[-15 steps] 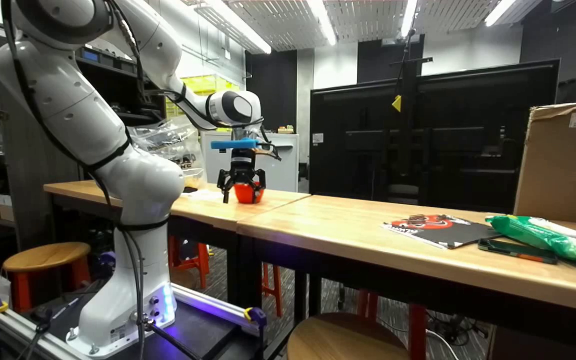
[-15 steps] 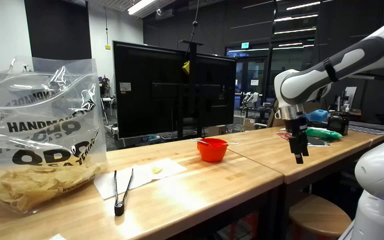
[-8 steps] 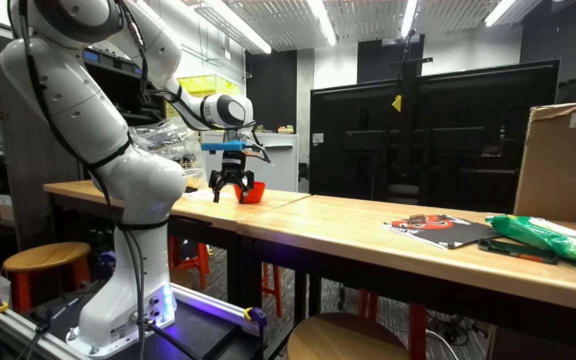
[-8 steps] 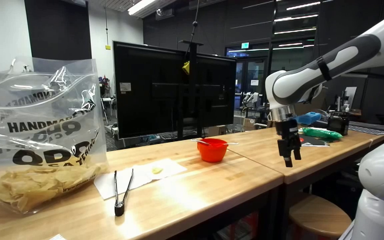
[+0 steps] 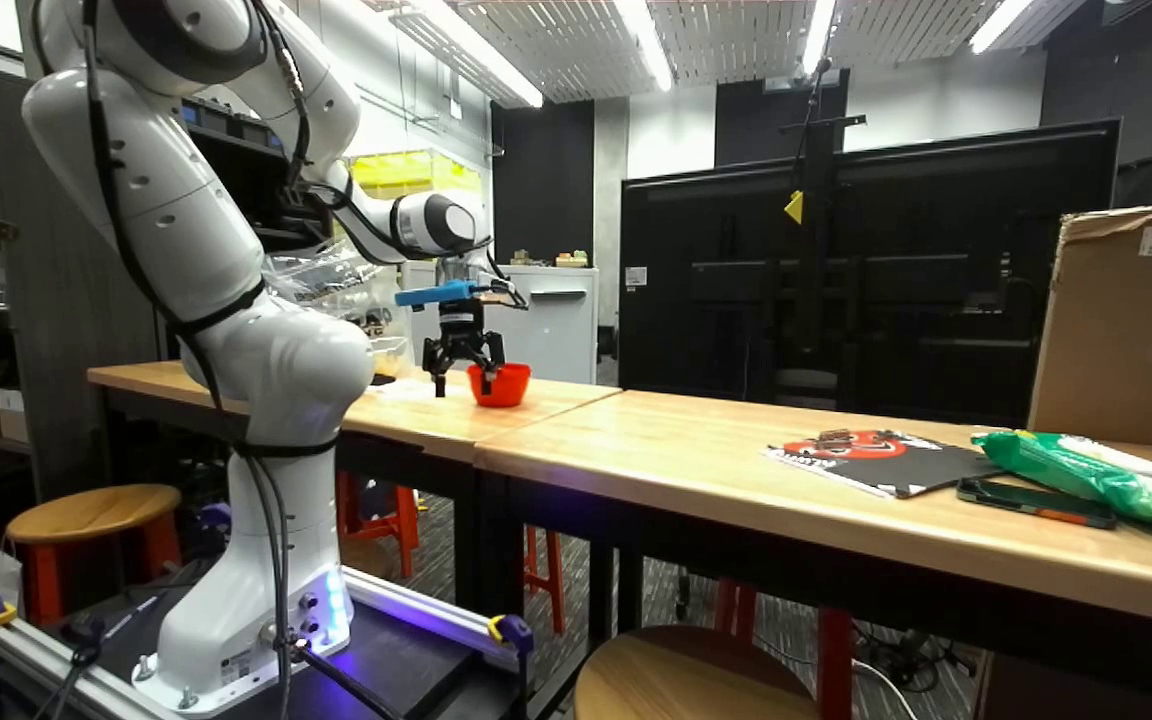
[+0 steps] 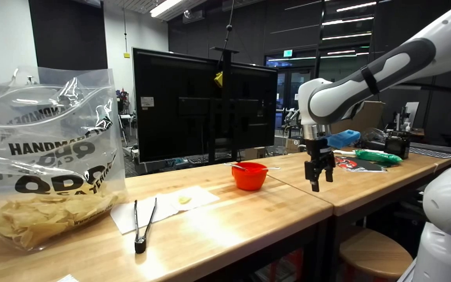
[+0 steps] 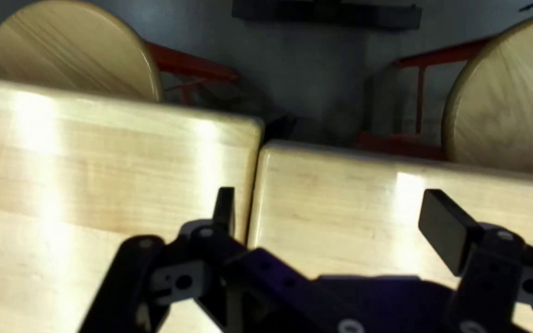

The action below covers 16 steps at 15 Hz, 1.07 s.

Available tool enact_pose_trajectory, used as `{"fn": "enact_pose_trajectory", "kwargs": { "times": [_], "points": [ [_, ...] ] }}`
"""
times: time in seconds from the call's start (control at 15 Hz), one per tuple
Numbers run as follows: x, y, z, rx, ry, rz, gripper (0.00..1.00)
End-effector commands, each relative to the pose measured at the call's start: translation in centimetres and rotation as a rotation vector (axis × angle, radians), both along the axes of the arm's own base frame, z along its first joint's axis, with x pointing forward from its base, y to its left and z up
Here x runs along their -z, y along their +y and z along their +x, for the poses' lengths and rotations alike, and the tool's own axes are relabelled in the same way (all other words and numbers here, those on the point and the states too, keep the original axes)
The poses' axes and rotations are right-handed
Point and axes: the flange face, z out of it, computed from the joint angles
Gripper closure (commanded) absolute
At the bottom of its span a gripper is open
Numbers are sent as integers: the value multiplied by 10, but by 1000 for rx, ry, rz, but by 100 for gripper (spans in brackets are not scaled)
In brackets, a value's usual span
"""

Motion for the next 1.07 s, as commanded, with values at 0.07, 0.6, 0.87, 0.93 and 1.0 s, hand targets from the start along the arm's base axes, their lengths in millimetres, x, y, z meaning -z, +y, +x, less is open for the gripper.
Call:
{"fn": "enact_pose_trajectory", "kwargs": {
  "times": [0.07,0.6,0.87,0.93,1.0],
  "points": [
    [4,4,23,7,-160,38,0],
    [14,-8,40,-122,-286,78,0],
    [5,-8,51,-206,-279,68,0],
    [2,-5,52,-226,-278,62,0],
    [-4,1,55,-247,-281,55,0]
  ]
}}
